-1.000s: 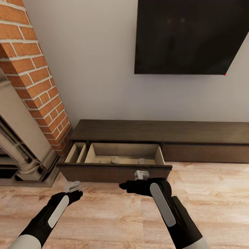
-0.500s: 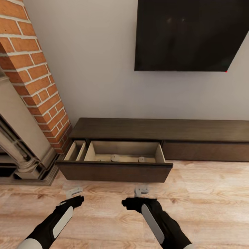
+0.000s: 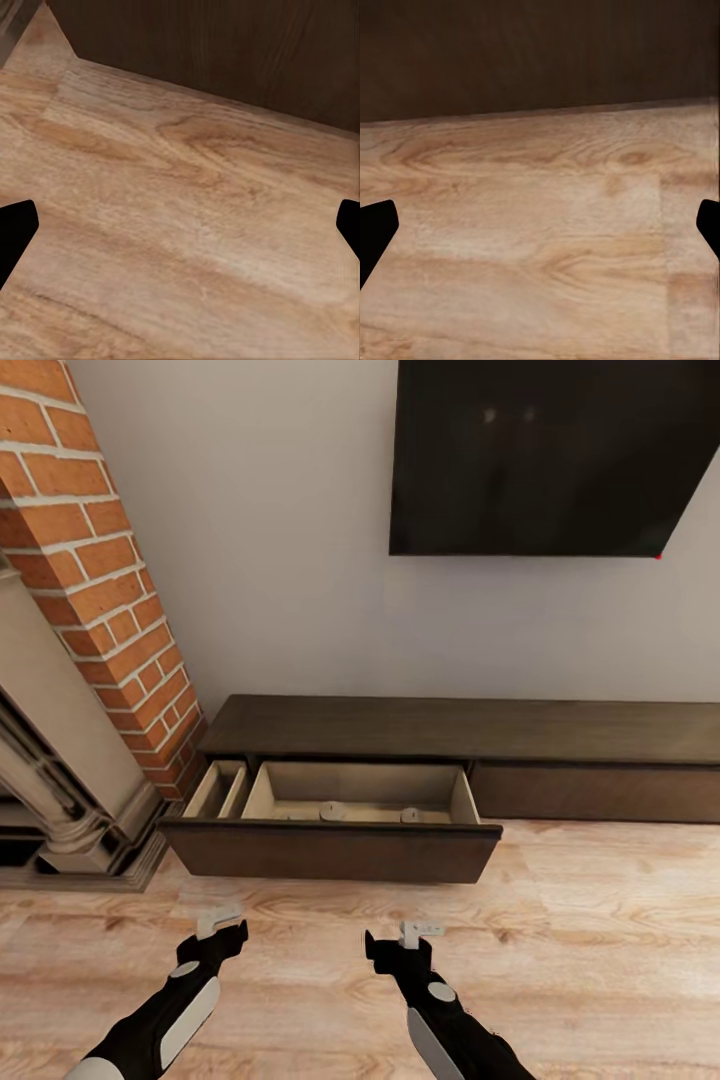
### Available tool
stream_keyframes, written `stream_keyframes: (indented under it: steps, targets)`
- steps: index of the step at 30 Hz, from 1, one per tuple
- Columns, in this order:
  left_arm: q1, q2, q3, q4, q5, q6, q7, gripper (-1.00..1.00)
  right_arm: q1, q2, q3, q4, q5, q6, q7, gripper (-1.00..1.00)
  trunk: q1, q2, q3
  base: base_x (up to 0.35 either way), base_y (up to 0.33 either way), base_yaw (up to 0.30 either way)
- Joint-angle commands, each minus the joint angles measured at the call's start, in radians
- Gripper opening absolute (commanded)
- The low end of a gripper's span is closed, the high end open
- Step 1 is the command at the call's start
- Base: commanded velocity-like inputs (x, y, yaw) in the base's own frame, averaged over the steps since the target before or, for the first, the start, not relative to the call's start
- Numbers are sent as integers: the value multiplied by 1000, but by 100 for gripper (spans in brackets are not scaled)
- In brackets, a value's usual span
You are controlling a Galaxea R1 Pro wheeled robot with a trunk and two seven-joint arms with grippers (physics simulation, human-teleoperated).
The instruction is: Place each of the two pumpkins and all three candles from the living room inside a cabinet in the living room (use any cabinet), then make sure every cabinet is closed, and position the cauldron so it is next to a table in the living room.
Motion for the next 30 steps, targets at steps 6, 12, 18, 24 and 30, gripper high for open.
stream_keyframes:
  steps: [6, 12, 18, 24, 30]
  targets:
    - [-1, -24, -17, -1, 2, -12, 9, 100, -1, -2, 1, 61, -13, -157, -8, 100, 23, -43, -20, 0, 0, 0]
    - [-2, -33, -69, 0, 1, -63, 9, 100, -1, -4, -5, 71, -13, -244, -8, 100, 46, -85, -38, 0, 0, 0]
    - [-4, -35, -91, -11, -1, -73, 8, 100, -2, -21, -5, 74, -13, -298, -8, 100, 69, -127, -57, 0, 0, 0]
    - [-10, -47, -95, -21, -3, -122, 8, 100, -8, -21, -5, 86, 33, -323, -11, 100, 92, -169, -76, 0, 0, 0]
    - [-13, -65, -93, -32, -83, -140, 9, 100, -14, -15, -5, 123, 47, -400, -12, 100, 115, -211, -95, 0, 0, 0]
